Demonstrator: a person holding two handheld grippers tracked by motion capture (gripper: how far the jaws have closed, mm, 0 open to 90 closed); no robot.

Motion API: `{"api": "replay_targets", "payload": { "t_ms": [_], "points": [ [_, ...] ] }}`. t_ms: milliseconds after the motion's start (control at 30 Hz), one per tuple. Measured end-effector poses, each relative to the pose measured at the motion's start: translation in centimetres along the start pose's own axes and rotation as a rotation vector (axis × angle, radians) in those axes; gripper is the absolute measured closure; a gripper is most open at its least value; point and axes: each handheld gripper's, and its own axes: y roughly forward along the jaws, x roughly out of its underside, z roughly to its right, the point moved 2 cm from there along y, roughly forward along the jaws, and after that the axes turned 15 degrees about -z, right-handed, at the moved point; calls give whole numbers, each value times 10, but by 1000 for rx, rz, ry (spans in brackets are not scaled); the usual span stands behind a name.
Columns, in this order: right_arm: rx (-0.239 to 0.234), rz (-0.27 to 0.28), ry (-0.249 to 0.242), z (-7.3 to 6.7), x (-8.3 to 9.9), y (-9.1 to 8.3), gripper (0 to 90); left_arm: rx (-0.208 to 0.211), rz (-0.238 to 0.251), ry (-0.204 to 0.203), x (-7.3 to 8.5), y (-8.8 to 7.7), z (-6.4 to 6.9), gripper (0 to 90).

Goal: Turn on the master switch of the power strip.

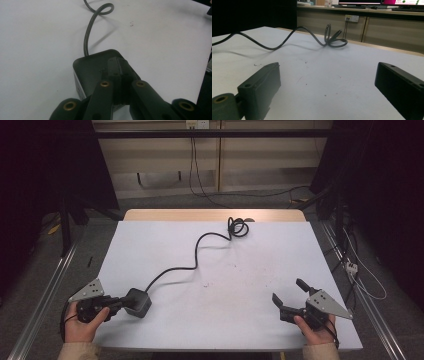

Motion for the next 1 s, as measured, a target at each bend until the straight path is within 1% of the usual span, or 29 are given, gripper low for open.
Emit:
{"api": "replay_targets", "payload": {
  "t_ms": [133,200,233,467,500,633,733,767,833,900,1000],
  "points": [
    [-1,2,-1,0,0,0,57,-12,-13,8,-1,-1,2,900],
    [0,3,-1,1,0,0,57,-9,-13,2,-2,-1,2,900],
    [1,4,1,1,0,0,57,0,-12,-2,-2,0,2,891],
    [1,4,0,0,-1,1,57,-15,24,-22,-7,-6,4,767],
    [2,3,-1,0,-1,1,57,-19,23,-25,-8,-6,4,741],
    [-3,2,-4,-1,-2,2,57,-18,14,-22,-7,-6,4,694],
    [-4,3,-6,-1,-2,3,57,-18,20,-27,-8,-5,4,635],
    [-4,2,-6,-1,-2,3,57,-24,22,-32,-8,-5,4,624],
    [-5,1,-6,-1,-2,4,57,-20,21,-31,-9,-5,4,589],
    [-6,1,-6,-1,-2,4,57,-24,21,-32,-9,-5,4,539],
    [-6,1,-7,-1,-2,4,57,-30,23,-33,-11,-4,5,507]
  ]
}}
